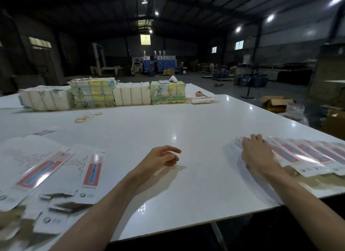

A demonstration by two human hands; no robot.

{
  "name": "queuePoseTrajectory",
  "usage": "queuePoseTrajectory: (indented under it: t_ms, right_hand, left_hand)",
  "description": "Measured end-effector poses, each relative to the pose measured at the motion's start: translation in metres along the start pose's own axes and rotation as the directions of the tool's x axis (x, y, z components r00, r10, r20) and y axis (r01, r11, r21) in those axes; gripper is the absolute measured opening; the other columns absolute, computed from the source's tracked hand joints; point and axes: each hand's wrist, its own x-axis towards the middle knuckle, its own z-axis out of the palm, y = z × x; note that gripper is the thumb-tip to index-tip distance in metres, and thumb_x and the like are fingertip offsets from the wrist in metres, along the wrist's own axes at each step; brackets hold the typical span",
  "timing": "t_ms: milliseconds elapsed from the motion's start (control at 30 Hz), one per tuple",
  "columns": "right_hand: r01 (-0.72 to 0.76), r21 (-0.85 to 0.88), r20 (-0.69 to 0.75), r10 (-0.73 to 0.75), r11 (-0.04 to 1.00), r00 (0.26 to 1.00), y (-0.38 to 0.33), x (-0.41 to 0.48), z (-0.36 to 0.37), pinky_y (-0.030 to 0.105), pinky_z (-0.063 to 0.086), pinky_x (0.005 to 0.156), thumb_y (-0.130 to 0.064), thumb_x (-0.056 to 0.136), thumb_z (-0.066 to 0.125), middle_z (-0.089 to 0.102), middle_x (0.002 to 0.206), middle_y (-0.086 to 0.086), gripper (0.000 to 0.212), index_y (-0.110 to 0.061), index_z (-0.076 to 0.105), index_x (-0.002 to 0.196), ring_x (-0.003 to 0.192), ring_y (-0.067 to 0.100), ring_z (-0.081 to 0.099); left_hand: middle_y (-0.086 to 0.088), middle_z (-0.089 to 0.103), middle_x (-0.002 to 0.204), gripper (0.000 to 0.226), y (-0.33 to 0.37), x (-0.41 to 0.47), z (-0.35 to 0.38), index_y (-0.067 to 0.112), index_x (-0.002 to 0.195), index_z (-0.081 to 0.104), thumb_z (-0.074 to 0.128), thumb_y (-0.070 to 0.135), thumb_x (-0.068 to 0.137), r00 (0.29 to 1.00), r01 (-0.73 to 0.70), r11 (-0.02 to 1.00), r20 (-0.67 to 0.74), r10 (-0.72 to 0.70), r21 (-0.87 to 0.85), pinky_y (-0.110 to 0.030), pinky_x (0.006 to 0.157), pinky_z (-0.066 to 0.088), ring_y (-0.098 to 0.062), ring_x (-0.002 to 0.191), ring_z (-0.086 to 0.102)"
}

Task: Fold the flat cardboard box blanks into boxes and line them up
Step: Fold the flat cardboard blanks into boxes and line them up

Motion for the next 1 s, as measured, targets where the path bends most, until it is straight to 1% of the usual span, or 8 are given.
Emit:
queuePoseTrajectory:
  t_ms: [100, 200, 433, 533, 633, 767, 833, 1000]
  right_hand:
    - [0.110, 0.040, -0.138, -0.103, 0.993, 0.985, -0.038, 0.009, -0.011, 0.040, 0.038, 0.113, -0.024, 0.106, 0.047, 0.046, 0.149, 0.013, 0.038, -0.010, 0.050, 0.141, 0.139, 0.031, 0.040]
    - [0.278, 0.190, -0.267, -0.222, 0.942, 0.938, -0.097, 0.018, -0.025, 0.042, 0.050, 0.099, -0.018, 0.102, 0.050, 0.059, 0.131, 0.010, 0.031, -0.009, 0.062, 0.129, 0.122, 0.028, 0.051]
    - [0.473, 0.532, -0.300, -0.366, 0.702, 0.881, -0.188, -0.002, -0.008, 0.035, 0.051, 0.084, -0.013, 0.097, 0.055, 0.070, 0.115, -0.002, 0.026, -0.014, 0.068, 0.119, 0.110, 0.020, 0.062]
    - [0.481, 0.611, -0.334, -0.346, 0.629, 0.877, -0.186, 0.002, 0.001, 0.032, 0.045, 0.076, -0.010, 0.095, 0.055, 0.067, 0.105, -0.007, 0.025, -0.016, 0.069, 0.115, 0.101, 0.017, 0.062]
    - [0.457, 0.669, -0.320, -0.328, 0.587, 0.889, -0.182, 0.006, 0.008, 0.030, 0.040, 0.073, -0.011, 0.094, 0.054, 0.061, 0.096, -0.014, 0.023, -0.021, 0.067, 0.111, 0.091, 0.010, 0.058]
    - [0.451, 0.714, -0.335, -0.304, 0.536, 0.892, -0.184, 0.011, 0.013, 0.029, 0.040, 0.072, -0.011, 0.093, 0.056, 0.061, 0.094, -0.012, 0.023, -0.024, 0.068, 0.109, 0.084, 0.008, 0.057]
    - [0.459, 0.714, -0.345, -0.305, 0.529, 0.888, -0.186, 0.013, 0.014, 0.029, 0.039, 0.071, -0.011, 0.093, 0.056, 0.060, 0.093, -0.014, 0.023, -0.024, 0.068, 0.108, 0.085, 0.006, 0.055]
    - [0.430, 0.738, -0.328, -0.281, 0.520, 0.902, -0.185, 0.015, 0.015, 0.030, 0.039, 0.071, -0.011, 0.094, 0.056, 0.060, 0.093, -0.014, 0.023, -0.024, 0.067, 0.108, 0.086, 0.008, 0.055]
  left_hand:
    - [-0.008, 0.078, 0.102, 0.025, 0.001, 0.000, 0.000, 0.014, 0.121, 0.076, 0.056, 0.010, 0.107, 1.000, 0.005, 0.999, 0.004, -0.005, 0.039, -0.025, 0.091, 0.058, -0.015, 0.094, 0.072]
    - [-0.009, 0.077, 0.100, 0.026, 0.001, -0.001, 0.000, 0.016, 0.121, 0.076, 0.055, 0.008, 0.106, 1.000, 0.003, 0.999, -0.032, -0.001, 0.047, -0.027, 0.089, 0.058, -0.016, 0.090, 0.070]
    - [-0.005, 0.077, 0.101, 0.016, 0.013, 0.000, -0.022, 0.020, 0.114, 0.074, 0.062, 0.020, 0.102, 0.991, 0.117, 0.914, -0.100, -0.085, 0.388, -0.032, 0.074, 0.062, -0.014, 0.075, 0.072]
    - [-0.005, 0.072, 0.122, 0.026, 0.028, -0.003, -0.055, 0.021, 0.127, 0.064, 0.064, 0.034, 0.104, 0.964, 0.266, 0.708, -0.165, -0.211, 0.654, -0.031, 0.081, 0.061, -0.015, 0.090, 0.071]
    - [-0.007, 0.058, 0.144, 0.055, 0.042, -0.017, -0.092, 0.018, 0.145, 0.049, 0.070, 0.042, 0.099, 0.879, 0.424, 0.373, -0.275, -0.391, 0.825, -0.038, 0.103, 0.051, -0.025, 0.122, 0.059]
    - [-0.015, 0.043, 0.151, 0.064, 0.046, -0.049, -0.116, 0.011, 0.149, 0.041, 0.072, 0.036, 0.098, 0.753, 0.633, 0.044, -0.602, -0.267, 0.773, -0.042, 0.111, 0.040, -0.032, 0.141, 0.041]
    - [-0.017, 0.040, 0.153, 0.081, 0.049, -0.062, -0.121, 0.009, 0.150, 0.036, 0.077, 0.047, 0.092, 0.678, 0.693, -0.127, -0.701, -0.221, 0.710, -0.044, 0.113, 0.038, -0.033, 0.142, 0.038]
    - [-0.014, 0.049, 0.144, 0.098, 0.053, -0.077, -0.137, 0.007, 0.145, 0.041, 0.083, 0.065, 0.078, 0.590, 0.767, -0.133, -0.772, -0.237, 0.628, -0.041, 0.110, 0.041, -0.030, 0.135, 0.049]
